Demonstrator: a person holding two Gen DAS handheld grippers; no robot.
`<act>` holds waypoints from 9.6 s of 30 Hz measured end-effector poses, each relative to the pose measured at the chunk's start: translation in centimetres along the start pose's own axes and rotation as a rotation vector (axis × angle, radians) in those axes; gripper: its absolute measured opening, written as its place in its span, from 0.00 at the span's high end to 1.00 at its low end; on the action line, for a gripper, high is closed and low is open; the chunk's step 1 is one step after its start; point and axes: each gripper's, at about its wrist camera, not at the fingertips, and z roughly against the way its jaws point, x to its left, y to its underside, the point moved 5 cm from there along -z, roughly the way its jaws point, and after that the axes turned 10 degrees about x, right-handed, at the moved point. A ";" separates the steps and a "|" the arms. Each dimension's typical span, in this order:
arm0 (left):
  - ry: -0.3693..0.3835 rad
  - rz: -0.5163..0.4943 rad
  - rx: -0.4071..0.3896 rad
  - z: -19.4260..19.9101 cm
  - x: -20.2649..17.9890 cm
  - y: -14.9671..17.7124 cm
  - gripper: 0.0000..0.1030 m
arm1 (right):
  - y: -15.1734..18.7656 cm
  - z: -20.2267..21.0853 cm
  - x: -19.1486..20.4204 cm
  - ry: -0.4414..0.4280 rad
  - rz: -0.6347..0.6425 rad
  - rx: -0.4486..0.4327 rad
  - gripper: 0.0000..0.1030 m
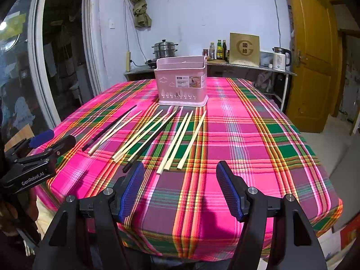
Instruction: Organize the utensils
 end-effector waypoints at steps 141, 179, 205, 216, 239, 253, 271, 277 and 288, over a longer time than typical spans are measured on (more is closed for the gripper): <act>0.203 -0.213 0.501 -20.0 -3.6 -9.8 0.94 | -13.7 -19.3 -2.5 -0.052 -0.001 0.344 0.94; 0.287 -0.141 0.165 -6.7 -2.4 -22.0 0.94 | -22.4 -4.4 -1.1 -0.133 0.068 -0.011 0.95; 0.316 -0.071 0.060 -11.3 -3.0 -34.4 0.94 | -33.5 -6.4 -0.9 -0.177 0.067 -0.118 0.95; 0.333 -0.053 0.101 -15.6 -2.9 -33.1 0.94 | -33.3 -11.1 -0.9 -0.180 0.047 -0.065 0.95; 0.325 -0.014 0.186 -19.5 -2.1 -29.5 0.79 | -30.3 -15.7 -1.8 -0.184 0.003 0.054 0.86; 0.302 -0.023 0.079 -11.9 -0.4 -24.6 0.65 | -26.2 -9.1 -2.1 -0.177 0.004 -0.035 0.70; 0.248 0.018 0.062 -5.4 2.2 -12.8 0.65 | -14.8 -3.4 -1.3 -0.156 0.022 -0.069 0.70; 0.240 0.024 0.110 -5.0 2.6 -9.4 0.65 | -11.4 -3.3 -1.1 -0.157 -0.003 -0.031 0.70; 0.248 0.013 0.154 -5.6 2.0 -6.7 0.65 | -8.6 -4.2 -1.2 -0.143 -0.021 0.026 0.70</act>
